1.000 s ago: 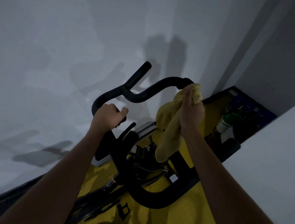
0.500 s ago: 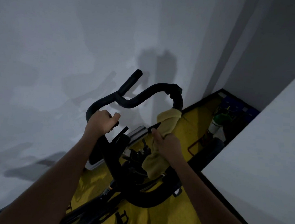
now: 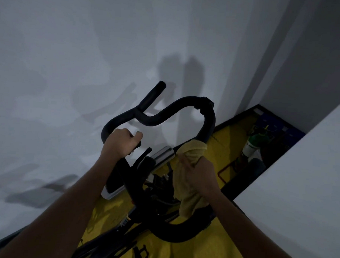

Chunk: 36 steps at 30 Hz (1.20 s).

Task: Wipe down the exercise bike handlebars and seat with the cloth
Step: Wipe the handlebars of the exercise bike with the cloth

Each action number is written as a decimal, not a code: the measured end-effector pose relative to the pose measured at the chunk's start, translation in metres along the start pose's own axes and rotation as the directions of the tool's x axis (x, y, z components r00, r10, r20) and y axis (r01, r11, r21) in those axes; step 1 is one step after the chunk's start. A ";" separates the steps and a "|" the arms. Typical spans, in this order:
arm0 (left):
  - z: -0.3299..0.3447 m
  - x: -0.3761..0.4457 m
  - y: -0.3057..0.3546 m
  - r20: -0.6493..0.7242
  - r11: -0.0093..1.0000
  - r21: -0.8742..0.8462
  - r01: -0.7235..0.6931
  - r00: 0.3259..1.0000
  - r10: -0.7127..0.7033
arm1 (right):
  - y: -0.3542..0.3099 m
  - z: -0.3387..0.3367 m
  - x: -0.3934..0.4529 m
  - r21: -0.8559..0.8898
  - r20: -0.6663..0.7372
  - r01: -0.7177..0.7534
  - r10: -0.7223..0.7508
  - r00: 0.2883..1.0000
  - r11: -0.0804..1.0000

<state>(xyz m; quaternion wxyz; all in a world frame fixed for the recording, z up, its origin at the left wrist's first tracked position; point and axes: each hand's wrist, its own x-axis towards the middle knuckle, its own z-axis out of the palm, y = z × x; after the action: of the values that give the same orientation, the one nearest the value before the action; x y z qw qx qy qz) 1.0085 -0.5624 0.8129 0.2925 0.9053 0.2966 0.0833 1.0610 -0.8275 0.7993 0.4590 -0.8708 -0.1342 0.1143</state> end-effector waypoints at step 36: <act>-0.002 -0.009 0.008 -0.015 1.000 -0.025 -0.004 1.000 0.004 | 0.023 -0.008 -0.020 -0.327 0.220 0.079 -0.005 0.975 0.942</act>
<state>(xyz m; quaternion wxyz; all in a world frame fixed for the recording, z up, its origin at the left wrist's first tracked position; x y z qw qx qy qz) 1.0047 -0.5721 0.8190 0.3014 0.9015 0.2960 0.0943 1.0481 -0.8531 0.7865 0.2900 -0.9151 -0.2194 0.1741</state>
